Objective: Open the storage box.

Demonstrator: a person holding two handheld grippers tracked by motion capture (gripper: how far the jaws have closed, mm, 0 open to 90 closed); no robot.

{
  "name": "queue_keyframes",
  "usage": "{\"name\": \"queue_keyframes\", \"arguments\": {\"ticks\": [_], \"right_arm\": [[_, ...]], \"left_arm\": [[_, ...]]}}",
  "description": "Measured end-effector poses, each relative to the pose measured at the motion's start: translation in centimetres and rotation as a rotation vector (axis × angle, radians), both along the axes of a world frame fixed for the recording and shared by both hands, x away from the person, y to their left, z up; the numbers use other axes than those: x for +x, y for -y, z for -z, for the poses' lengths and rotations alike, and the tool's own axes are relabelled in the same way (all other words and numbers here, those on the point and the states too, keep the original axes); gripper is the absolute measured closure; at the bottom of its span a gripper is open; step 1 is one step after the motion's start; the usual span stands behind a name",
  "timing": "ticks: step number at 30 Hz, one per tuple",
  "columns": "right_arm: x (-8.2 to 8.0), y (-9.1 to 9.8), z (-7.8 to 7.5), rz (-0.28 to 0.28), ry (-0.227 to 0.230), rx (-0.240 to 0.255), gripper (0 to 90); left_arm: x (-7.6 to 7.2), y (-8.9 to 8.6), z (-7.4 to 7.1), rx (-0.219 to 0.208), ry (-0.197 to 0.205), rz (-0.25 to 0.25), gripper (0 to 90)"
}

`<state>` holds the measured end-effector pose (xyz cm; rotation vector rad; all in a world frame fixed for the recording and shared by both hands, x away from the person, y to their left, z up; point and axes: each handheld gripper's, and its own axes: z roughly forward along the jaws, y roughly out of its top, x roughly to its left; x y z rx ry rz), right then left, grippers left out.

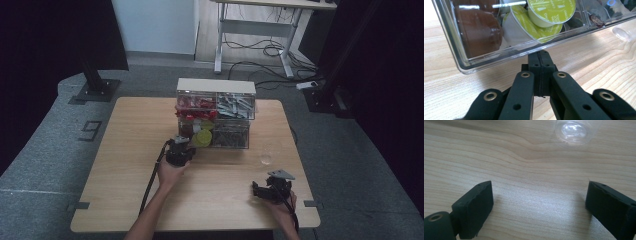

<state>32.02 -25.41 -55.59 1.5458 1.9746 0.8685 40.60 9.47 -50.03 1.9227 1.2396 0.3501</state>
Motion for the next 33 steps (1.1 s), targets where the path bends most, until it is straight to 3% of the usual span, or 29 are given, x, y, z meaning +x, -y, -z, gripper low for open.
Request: {"name": "queue_keyframes", "arguments": {"ticks": [25, 33], "right_arm": [[-0.1, 0.1, 0.0, 0.019, 0.005, -0.002, 9.3], [-0.1, 0.2, 0.0, 0.022, 0.006, -0.003, 9.5]], "left_arm": [[-0.3, -0.6, -0.4, -0.013, -0.01, -0.01, 90.0], [-0.4, -0.7, -1.2, -0.027, 0.013, -0.012, 90.0]]}}
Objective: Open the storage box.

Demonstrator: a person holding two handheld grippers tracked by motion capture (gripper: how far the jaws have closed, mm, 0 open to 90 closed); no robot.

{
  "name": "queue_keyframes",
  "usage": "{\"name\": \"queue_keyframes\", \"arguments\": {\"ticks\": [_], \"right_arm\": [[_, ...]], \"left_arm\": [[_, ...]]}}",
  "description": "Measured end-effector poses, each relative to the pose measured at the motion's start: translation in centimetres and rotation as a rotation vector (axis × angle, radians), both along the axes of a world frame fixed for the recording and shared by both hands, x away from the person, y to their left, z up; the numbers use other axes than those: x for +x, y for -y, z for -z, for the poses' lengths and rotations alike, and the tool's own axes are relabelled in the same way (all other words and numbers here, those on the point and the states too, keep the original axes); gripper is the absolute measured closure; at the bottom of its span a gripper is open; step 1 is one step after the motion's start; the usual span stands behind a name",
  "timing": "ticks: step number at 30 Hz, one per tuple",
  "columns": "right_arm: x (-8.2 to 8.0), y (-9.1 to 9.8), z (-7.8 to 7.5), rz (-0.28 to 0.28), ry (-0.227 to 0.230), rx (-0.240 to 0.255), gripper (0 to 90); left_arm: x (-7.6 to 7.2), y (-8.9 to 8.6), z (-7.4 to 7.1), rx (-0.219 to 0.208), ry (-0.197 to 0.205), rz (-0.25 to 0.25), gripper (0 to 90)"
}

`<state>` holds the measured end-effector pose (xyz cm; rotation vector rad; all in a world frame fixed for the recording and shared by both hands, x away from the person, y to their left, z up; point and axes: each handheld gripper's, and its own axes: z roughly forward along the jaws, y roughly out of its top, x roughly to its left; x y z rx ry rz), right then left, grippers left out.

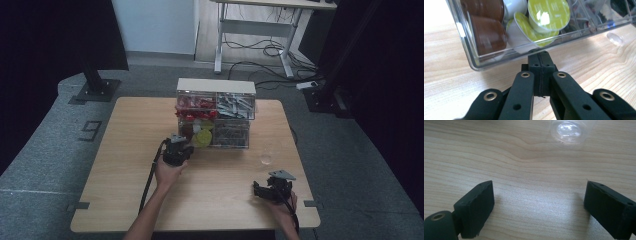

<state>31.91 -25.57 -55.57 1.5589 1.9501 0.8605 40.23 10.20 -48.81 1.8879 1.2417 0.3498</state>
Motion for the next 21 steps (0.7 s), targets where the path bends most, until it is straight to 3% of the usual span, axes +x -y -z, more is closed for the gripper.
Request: {"name": "queue_keyframes", "arguments": {"ticks": [21], "right_arm": [[0.0, 0.0, 0.0, 0.001, 0.002, 0.001, 10.4]], "left_arm": [[-0.1, -0.5, -2.3, -0.005, 0.031, 0.003, 90.0]]}}
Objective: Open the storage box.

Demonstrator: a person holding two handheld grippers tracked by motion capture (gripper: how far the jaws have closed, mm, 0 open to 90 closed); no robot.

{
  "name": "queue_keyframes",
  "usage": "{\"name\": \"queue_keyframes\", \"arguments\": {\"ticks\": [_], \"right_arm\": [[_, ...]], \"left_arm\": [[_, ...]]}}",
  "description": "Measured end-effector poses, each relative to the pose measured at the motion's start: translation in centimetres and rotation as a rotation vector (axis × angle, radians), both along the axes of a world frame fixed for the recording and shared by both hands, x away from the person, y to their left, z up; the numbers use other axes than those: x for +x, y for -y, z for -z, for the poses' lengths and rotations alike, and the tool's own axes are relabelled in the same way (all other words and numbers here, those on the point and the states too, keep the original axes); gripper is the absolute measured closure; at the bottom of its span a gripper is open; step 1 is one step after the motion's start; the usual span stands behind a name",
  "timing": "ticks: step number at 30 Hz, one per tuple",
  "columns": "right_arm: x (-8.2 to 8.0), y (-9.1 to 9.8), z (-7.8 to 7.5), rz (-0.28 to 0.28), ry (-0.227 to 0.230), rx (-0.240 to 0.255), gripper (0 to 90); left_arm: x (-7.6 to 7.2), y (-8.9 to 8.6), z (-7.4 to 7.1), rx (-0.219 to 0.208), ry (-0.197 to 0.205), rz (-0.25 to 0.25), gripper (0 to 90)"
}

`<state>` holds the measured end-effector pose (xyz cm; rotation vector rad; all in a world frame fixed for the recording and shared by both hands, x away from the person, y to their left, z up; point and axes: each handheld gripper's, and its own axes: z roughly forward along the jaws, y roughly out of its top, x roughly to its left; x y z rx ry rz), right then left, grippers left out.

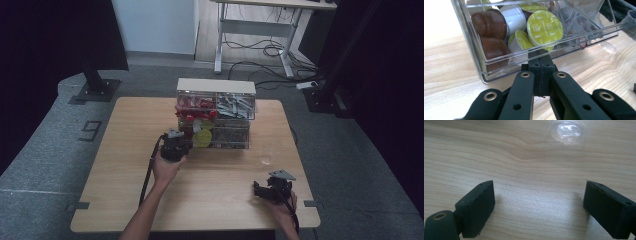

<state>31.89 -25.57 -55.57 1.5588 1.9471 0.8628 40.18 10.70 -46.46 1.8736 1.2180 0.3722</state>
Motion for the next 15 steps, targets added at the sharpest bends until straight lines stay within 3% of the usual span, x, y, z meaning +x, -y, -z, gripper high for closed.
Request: {"name": "queue_keyframes", "arguments": {"ticks": [15], "right_arm": [[0.0, 0.0, 0.0, -0.007, 0.002, 0.0, 12.3]], "left_arm": [[0.1, -0.6, -1.5, -0.016, 0.023, -0.013, 90.0]]}}
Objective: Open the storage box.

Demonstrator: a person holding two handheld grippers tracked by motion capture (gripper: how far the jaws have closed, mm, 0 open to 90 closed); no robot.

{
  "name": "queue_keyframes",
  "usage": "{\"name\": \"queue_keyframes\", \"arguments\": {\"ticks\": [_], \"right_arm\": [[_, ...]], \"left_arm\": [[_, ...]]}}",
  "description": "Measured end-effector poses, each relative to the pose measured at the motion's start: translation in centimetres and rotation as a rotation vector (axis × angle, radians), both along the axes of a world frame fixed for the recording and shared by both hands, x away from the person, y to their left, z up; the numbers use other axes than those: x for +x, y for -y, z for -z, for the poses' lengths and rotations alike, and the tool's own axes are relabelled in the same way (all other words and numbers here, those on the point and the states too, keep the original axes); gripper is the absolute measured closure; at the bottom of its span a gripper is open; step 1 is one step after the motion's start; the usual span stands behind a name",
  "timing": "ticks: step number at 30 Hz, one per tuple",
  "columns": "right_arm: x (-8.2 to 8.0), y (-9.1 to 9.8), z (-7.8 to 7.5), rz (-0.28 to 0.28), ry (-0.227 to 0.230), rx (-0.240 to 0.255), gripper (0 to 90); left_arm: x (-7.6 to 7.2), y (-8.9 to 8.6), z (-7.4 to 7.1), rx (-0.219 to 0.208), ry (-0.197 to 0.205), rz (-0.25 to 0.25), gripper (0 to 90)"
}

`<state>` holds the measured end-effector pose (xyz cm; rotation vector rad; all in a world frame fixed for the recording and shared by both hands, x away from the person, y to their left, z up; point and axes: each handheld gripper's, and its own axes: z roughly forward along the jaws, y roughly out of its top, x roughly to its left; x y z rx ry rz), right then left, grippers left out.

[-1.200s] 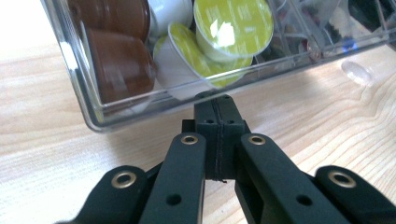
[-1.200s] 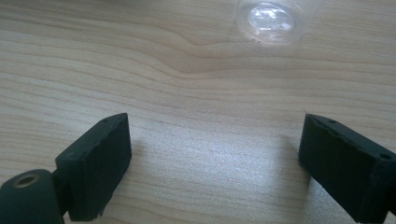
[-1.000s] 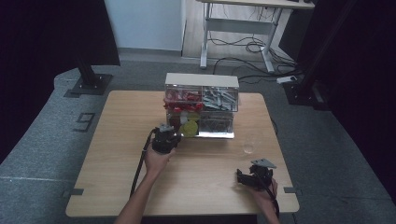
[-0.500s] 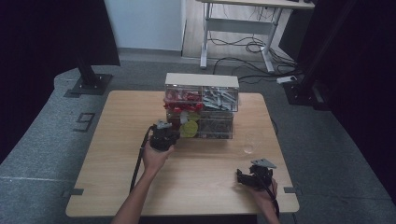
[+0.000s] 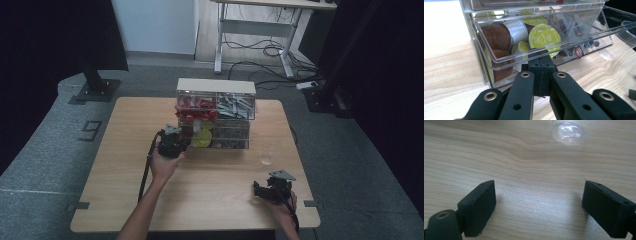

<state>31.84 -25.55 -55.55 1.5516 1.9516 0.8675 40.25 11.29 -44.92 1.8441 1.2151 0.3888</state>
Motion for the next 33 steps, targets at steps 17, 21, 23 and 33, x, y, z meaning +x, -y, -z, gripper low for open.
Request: {"name": "queue_keyframes", "arguments": {"ticks": [17, 21, 23, 33], "right_arm": [[0.0, 0.0, 0.0, -0.006, 0.003, 0.0, 13.4], [0.0, 0.0, 0.0, -0.006, 0.003, 0.0, 13.5], [0.0, 0.0, 0.0, -0.006, 0.004, 0.0, 13.5], [0.0, 0.0, 0.0, -0.007, 0.004, 0.001, 13.7]], "left_arm": [[0.4, 0.4, -2.4, 0.006, 0.041, -0.013, 90.0], [0.6, 0.4, -2.8, 0.012, 0.045, -0.015, 90.0], [0.7, 0.5, -3.0, 0.013, 0.047, -0.018, 90.0], [1.3, 0.5, -4.0, 0.008, 0.058, -0.03, 90.0]]}}
